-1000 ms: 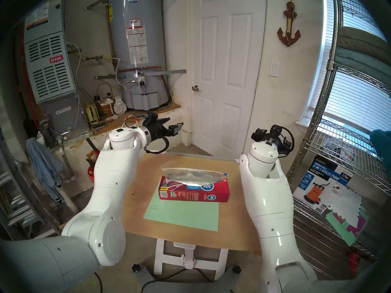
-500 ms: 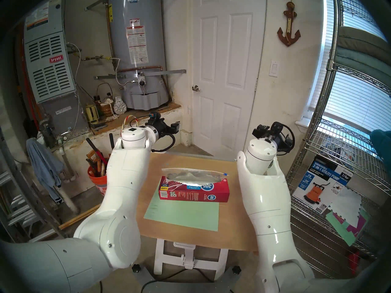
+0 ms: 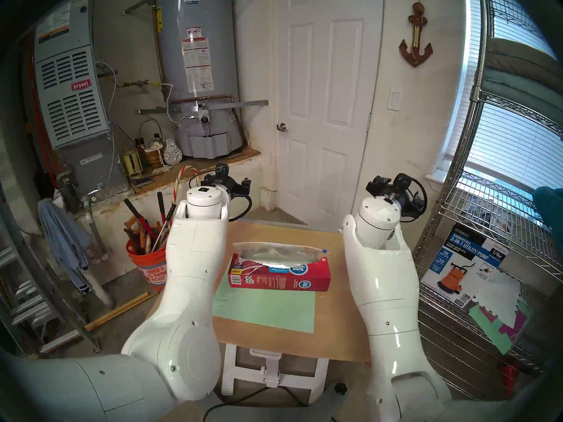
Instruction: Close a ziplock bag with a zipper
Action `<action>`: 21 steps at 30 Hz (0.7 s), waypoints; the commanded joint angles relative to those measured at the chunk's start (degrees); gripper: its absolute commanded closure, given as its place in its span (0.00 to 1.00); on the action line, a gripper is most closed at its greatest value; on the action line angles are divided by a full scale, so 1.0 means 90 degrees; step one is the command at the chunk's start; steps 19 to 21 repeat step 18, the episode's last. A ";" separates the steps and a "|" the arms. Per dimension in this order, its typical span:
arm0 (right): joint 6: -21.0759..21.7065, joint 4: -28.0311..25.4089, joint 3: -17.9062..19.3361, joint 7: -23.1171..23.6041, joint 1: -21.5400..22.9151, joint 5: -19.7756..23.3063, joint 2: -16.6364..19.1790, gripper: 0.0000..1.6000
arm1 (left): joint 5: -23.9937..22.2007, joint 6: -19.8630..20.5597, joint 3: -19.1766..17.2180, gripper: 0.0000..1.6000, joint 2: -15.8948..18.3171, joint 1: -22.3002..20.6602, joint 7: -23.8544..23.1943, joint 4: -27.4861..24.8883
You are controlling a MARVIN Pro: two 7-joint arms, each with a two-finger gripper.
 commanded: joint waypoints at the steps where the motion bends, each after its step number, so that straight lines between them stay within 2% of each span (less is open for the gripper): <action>1: -0.0096 -0.0091 -0.0024 0.0027 0.0142 -0.0018 -0.0001 0.00 | 0.0023 -0.0086 0.0055 0.00 -0.0212 -0.0136 0.0304 -0.0120; 21: -0.0110 -0.0086 -0.0007 0.0052 0.0141 -0.0045 -0.0020 0.00 | 0.0047 -0.0111 0.0045 0.00 -0.0236 -0.0144 0.0387 -0.0096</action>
